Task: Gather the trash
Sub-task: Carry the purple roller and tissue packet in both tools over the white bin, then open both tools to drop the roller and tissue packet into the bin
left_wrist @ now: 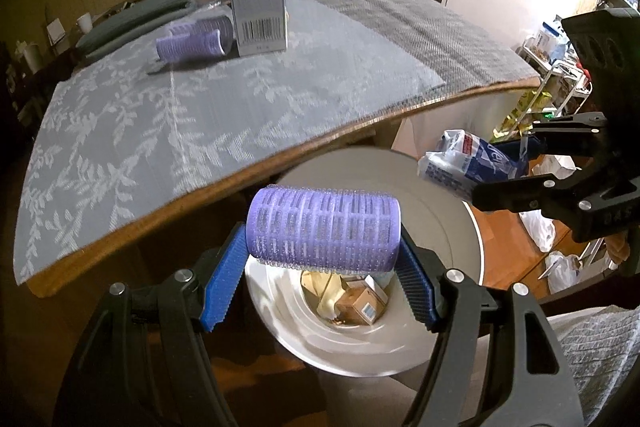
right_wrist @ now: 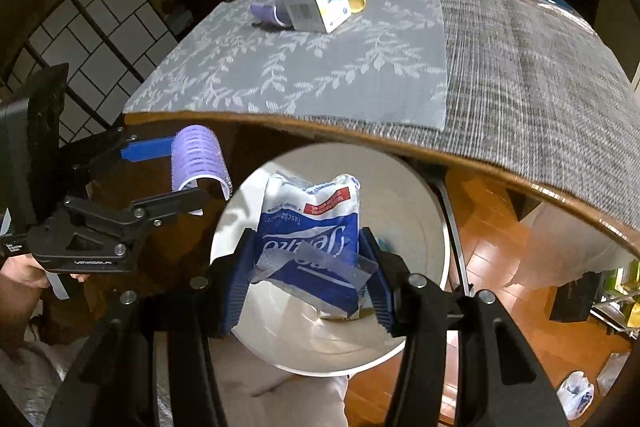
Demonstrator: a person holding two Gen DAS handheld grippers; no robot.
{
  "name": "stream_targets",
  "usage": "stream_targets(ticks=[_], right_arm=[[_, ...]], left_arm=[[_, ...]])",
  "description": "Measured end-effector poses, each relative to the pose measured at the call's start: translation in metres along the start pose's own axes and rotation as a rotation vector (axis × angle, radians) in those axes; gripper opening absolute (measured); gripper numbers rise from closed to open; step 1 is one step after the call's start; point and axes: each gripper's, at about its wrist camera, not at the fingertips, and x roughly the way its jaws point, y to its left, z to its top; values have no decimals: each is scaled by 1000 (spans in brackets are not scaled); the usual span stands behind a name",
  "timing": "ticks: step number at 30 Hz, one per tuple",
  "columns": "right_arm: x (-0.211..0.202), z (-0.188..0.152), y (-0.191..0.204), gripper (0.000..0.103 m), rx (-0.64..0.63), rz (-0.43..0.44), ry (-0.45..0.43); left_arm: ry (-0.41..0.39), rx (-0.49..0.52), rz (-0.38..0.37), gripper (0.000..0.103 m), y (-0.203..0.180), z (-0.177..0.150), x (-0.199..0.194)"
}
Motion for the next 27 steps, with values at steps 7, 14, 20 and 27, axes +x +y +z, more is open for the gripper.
stream_targets(ticks=[7, 14, 20, 27], right_arm=[[13, -9, 0, 51, -9, -6, 41], [26, -14, -4, 51, -12, -17, 73], [39, -17, -6, 51, -8, -32, 99], [54, -18, -9, 51, -1, -47, 127]], left_arm=[[35, 0, -8, 71, -3, -9, 10], [74, 2, -16, 71, -6, -18, 24], [104, -1, -14, 71, -6, -28, 35], [135, -6, -7, 71, -4, -36, 49]])
